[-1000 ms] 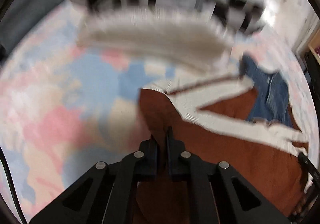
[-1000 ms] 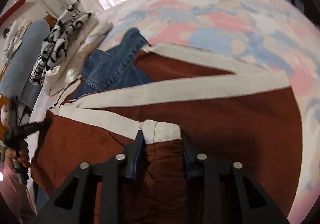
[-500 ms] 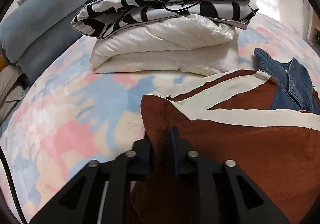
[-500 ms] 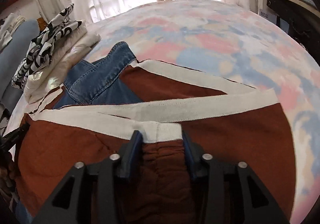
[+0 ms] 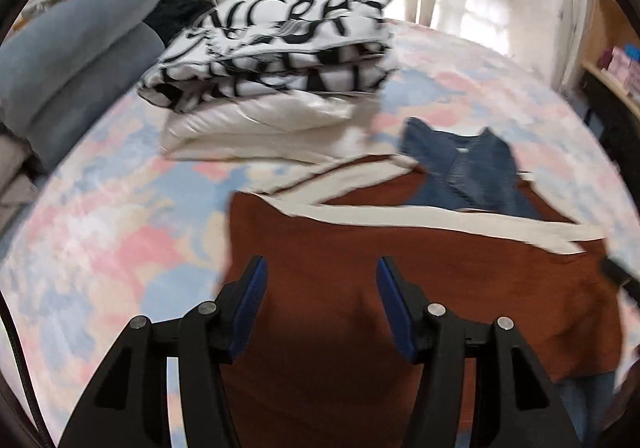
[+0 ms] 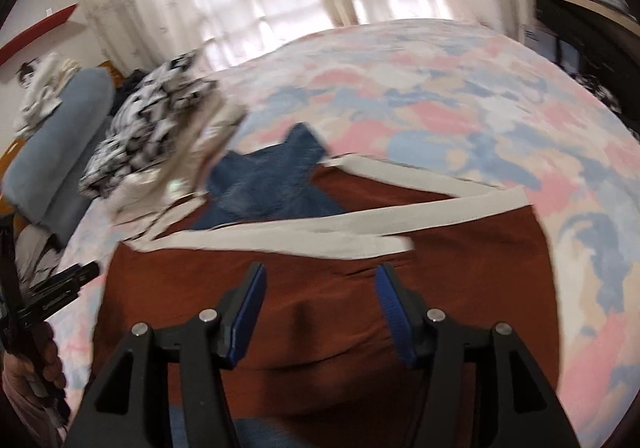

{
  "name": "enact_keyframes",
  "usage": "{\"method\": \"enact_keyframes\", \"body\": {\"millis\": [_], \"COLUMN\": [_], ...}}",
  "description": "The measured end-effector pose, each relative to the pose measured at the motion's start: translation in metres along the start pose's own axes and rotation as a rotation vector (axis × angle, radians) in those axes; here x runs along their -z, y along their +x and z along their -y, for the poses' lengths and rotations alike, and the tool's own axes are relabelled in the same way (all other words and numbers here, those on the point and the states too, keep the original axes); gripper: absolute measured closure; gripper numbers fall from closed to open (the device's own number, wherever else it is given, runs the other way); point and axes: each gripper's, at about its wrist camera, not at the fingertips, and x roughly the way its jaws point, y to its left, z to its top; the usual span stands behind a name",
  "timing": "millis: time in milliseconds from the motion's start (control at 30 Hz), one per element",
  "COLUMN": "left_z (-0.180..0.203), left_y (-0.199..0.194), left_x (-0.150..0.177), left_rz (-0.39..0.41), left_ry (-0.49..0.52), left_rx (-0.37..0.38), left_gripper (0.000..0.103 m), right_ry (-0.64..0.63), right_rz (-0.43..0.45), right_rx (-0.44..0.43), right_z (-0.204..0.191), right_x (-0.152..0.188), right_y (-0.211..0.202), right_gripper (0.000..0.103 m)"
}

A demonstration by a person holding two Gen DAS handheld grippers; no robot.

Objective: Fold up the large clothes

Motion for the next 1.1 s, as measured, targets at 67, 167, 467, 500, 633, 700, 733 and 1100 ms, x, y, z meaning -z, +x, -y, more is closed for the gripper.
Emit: {"method": "enact_keyframes", "body": {"millis": [67, 167, 467, 500, 633, 700, 733, 1100], "left_z": [0.015, 0.03, 0.007, -0.001, -0.026, -0.029, -0.031, -0.017], "left_y": [-0.003, 0.002, 0.039, 0.037, 0.032, 0.028, 0.026, -0.034], "left_x": [0.007, 0.021, 0.077, 0.078, 0.077, 0.078, 0.078, 0.073], "left_rz": [-0.008, -0.011, -0.095, -0.094, -0.103, -0.101, -0.103, -0.02], "left_ry": [-0.02, -0.033, 0.025, 0.006, -0.067, -0.073, -0.072, -0.025], "left_rx": [0.032, 0.032, -0.076, -0.079, -0.081, -0.086, -0.083, -0.054], "left_gripper": [0.048, 0.048, 0.049, 0.049, 0.049, 0.049, 0.049, 0.032], "right_ry": [-0.015, -0.049, -0.125, -0.123, -0.03, -0.021, -0.021, 0.187], "right_rz": [-0.023, -0.054, -0.144, -0.131, -0.12, -0.097, -0.088, -0.077], "right_rx": [-0.042, -0.079, 0.099, 0.125, 0.058, 0.101, 0.135, 0.043], "right_z": [-0.018, -0.045, -0.025, -0.016, 0.025, 0.033, 0.035, 0.072], "right_x": [0.004, 0.016, 0.046, 0.048, 0.05, 0.05, 0.05, 0.06], "right_y": [0.004, 0.017, 0.051, 0.047, 0.029, 0.017, 0.013, -0.04], "right_gripper": [0.046, 0.046, 0.046, 0.046, 0.052, 0.05, 0.049, 0.049]}}
